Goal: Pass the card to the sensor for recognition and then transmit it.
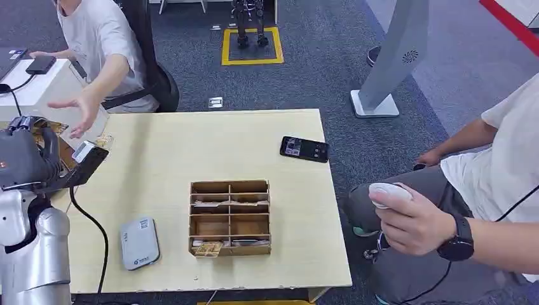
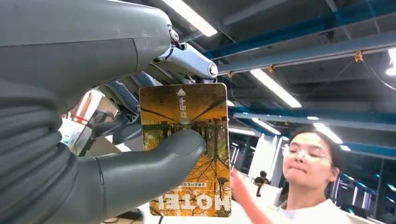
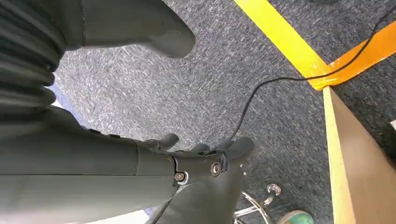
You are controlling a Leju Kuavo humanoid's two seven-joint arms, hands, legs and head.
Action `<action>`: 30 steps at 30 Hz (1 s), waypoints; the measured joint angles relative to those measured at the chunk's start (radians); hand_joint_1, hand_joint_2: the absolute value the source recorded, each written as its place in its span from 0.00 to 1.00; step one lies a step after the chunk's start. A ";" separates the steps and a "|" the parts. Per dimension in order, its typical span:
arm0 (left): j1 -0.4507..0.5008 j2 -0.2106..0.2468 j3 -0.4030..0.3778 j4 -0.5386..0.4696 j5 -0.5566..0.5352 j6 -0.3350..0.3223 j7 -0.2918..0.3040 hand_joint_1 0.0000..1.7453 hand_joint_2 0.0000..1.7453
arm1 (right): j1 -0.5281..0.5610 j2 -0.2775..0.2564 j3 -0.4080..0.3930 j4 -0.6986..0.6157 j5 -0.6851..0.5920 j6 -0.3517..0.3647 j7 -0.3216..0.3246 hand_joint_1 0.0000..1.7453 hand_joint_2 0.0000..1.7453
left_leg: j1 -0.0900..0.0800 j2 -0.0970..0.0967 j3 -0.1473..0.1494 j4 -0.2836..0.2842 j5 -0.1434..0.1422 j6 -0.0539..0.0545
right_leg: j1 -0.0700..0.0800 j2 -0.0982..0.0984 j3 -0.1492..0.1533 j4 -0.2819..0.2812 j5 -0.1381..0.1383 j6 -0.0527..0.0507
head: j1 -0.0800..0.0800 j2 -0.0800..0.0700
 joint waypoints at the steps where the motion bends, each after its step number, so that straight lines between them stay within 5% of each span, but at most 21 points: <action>1: -0.003 0.000 -0.002 0.003 0.000 0.000 0.000 1.00 1.00 | 0.000 0.000 0.000 0.000 0.000 0.000 -0.002 0.00 1.00 | 0.000 0.000 0.000 0.000 0.000 0.000 | 0.000 0.000 0.000 0.000 0.000 0.000 | 0.000 0.000; 30: -0.011 -0.008 -0.011 0.036 0.003 0.002 -0.001 1.00 1.00 | 0.001 0.000 0.002 0.000 0.000 -0.001 0.000 0.00 1.00 | 0.000 0.002 -0.001 0.000 0.000 0.000 | 0.000 0.002 -0.002 0.000 0.000 0.000 | 0.000 0.000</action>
